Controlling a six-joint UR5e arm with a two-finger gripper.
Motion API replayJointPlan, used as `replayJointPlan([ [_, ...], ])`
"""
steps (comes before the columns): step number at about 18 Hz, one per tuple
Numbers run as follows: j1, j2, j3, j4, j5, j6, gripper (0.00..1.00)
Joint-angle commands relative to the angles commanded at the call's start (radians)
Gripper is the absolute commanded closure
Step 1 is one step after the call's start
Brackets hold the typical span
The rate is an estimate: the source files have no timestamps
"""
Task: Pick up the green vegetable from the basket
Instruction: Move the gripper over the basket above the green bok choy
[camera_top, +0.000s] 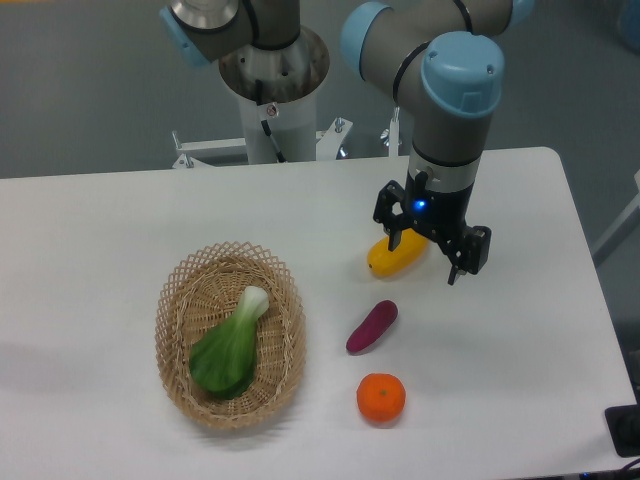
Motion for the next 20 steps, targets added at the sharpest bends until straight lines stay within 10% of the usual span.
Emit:
replayJointPlan([
  [8,-0.034,0.021,-0.044,0.009,-0.005,-0.125,0.00],
  [14,-0.115,0.035,-0.170,0.208,-0.003,-0.283,0.00],
  [20,-0.224,0.020,-0.239,0.232,0.005,-0.478,0.00],
])
